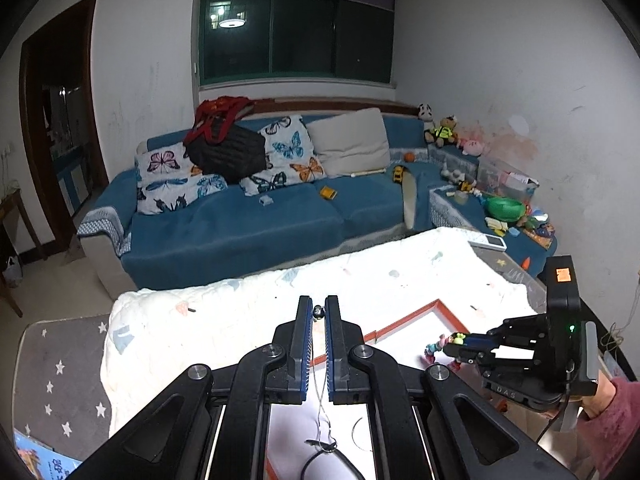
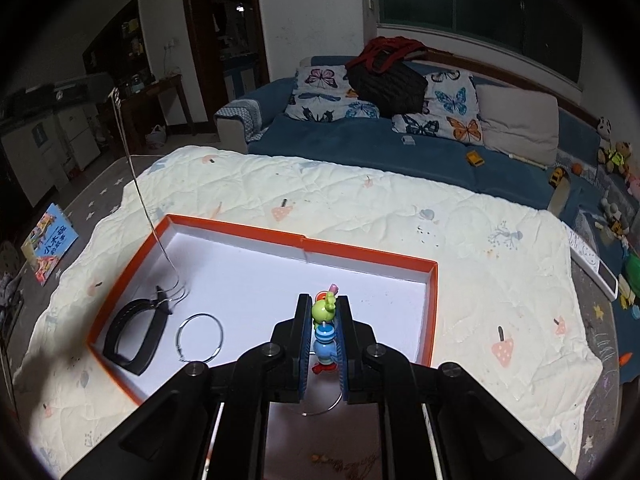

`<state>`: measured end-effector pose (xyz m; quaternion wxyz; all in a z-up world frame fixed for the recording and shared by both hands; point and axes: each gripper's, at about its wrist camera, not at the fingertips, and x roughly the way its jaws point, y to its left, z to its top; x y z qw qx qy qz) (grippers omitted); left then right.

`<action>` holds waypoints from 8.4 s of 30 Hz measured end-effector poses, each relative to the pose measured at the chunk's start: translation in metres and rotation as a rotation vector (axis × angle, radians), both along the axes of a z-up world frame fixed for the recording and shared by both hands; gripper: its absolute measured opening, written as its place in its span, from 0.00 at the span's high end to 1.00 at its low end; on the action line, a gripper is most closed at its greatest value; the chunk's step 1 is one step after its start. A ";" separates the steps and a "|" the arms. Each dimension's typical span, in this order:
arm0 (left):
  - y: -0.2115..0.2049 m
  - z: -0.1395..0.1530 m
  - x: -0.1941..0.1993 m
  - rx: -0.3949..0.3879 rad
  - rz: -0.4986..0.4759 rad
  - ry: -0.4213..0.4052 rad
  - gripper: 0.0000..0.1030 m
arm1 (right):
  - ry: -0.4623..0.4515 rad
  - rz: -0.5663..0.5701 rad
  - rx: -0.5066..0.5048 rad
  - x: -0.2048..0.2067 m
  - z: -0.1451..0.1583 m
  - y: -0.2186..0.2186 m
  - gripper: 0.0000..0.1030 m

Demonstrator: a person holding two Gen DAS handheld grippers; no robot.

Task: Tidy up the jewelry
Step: 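Carry the necklace and bead bracelet into the orange tray and release both, then grasp the silver ring with the left tool while the right tool approaches the red bow charm, then place the ring in the tray with the left tool while the right tool drops the red charm there, then grasp a pearl stud earring with the right tool while the left tool grasps the other pearl earring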

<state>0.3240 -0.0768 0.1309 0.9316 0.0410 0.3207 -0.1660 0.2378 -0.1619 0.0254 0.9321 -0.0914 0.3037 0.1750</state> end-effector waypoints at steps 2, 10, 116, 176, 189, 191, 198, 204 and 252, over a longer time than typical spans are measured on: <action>0.000 -0.001 0.007 -0.001 0.005 0.008 0.95 | 0.008 -0.008 0.004 0.004 -0.002 -0.003 0.87; -0.008 0.033 -0.002 0.018 -0.008 -0.059 0.95 | 0.009 -0.026 0.017 0.008 -0.004 -0.013 0.87; -0.048 -0.207 -0.149 0.177 -0.215 0.271 0.77 | 0.087 -0.145 0.117 -0.116 -0.063 -0.050 0.47; -0.046 -0.132 -0.130 0.010 -0.204 0.130 0.82 | 0.001 -0.078 0.037 -0.101 -0.036 -0.038 0.80; -0.079 -0.161 -0.079 0.013 -0.234 0.226 0.82 | 0.027 -0.050 -0.003 -0.048 -0.036 -0.024 0.80; -0.081 -0.167 -0.074 0.016 -0.235 0.243 0.82 | 0.039 -0.052 -0.006 -0.043 -0.040 -0.023 0.80; -0.086 -0.185 -0.064 0.025 -0.239 0.288 0.82 | 0.061 -0.050 -0.033 -0.036 -0.046 -0.021 0.80; -0.089 -0.189 -0.061 0.048 -0.236 0.281 0.82 | 0.075 -0.052 -0.030 -0.030 -0.048 -0.021 0.79; -0.041 -0.154 -0.167 0.070 -0.155 0.251 0.68 | 0.055 0.027 -0.016 -0.107 -0.053 -0.004 0.55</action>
